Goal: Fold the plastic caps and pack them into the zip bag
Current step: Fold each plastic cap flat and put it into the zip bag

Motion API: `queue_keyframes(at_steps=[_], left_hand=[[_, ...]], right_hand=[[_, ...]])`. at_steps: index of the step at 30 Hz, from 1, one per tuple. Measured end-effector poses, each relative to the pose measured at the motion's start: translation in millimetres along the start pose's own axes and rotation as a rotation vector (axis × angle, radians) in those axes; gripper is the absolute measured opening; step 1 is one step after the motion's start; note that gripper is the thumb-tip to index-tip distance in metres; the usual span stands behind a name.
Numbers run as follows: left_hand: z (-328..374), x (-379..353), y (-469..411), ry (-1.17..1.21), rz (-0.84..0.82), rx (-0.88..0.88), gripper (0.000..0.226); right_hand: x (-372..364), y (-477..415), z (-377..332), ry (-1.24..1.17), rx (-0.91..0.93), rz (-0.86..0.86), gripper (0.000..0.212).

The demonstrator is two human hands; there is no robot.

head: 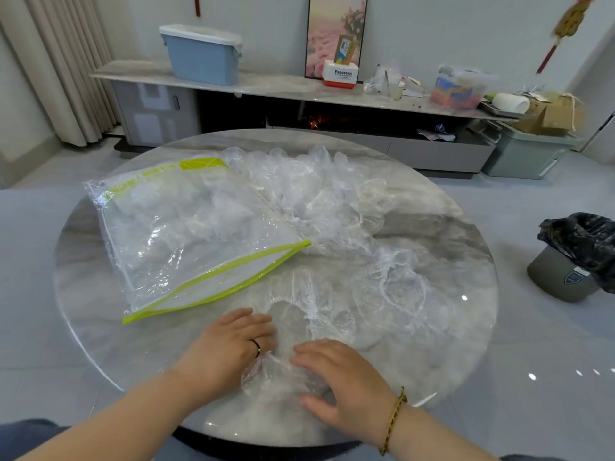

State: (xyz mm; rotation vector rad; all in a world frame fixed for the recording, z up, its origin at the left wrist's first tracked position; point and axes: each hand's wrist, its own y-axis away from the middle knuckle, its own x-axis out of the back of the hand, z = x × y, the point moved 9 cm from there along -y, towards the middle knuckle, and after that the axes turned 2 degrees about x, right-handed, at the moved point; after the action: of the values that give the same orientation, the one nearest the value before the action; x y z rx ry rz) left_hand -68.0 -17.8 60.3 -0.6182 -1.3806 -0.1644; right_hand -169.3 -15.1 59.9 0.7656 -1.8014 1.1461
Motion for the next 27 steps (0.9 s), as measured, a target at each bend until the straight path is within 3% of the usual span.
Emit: queue_keyframes(at_steps=[3, 8, 11, 14, 17, 22, 24, 26, 27], left_hand=[[-6, -2, 4, 0.091, -0.044, 0.061, 0.038], [-19, -6, 11, 0.318, -0.047, 0.225, 0.031], [-44, -14, 21, 0.665, -0.038, 0.540, 0.034], [-61, -23, 26, 0.847, -0.010, 0.777, 0.022], [-72, -19, 28, 0.834, 0.077, 0.903, 0.040], [-77, -11, 23, 0.723, 0.158, 0.988, 0.042], [-75, -10, 22, 0.658, 0.150, 1.024, 0.037], [-72, -8, 18, 0.502, 0.053, 1.038, 0.011], [-71, -5, 20, 0.415, 0.018, 1.061, 0.022]], right_hand=[[-5, 10, 16, 0.230, -0.094, -0.117, 0.053], [7, 4, 39, 0.033, -0.315, -0.087, 0.028], [8, 4, 58, -0.146, -0.578, -0.116, 0.023], [12, 1, 68, -0.171, -0.671, -0.067, 0.023], [9, -4, 73, -0.183, -0.706, -0.064, 0.034], [3, -2, 79, -0.168, -0.784, -0.080, 0.015], [3, -5, 81, -0.143, -0.812, -0.087, 0.013], [3, -5, 85, -0.138, -0.866, -0.107, 0.012], [2, -5, 86, -0.130, -0.889, -0.125, 0.012]])
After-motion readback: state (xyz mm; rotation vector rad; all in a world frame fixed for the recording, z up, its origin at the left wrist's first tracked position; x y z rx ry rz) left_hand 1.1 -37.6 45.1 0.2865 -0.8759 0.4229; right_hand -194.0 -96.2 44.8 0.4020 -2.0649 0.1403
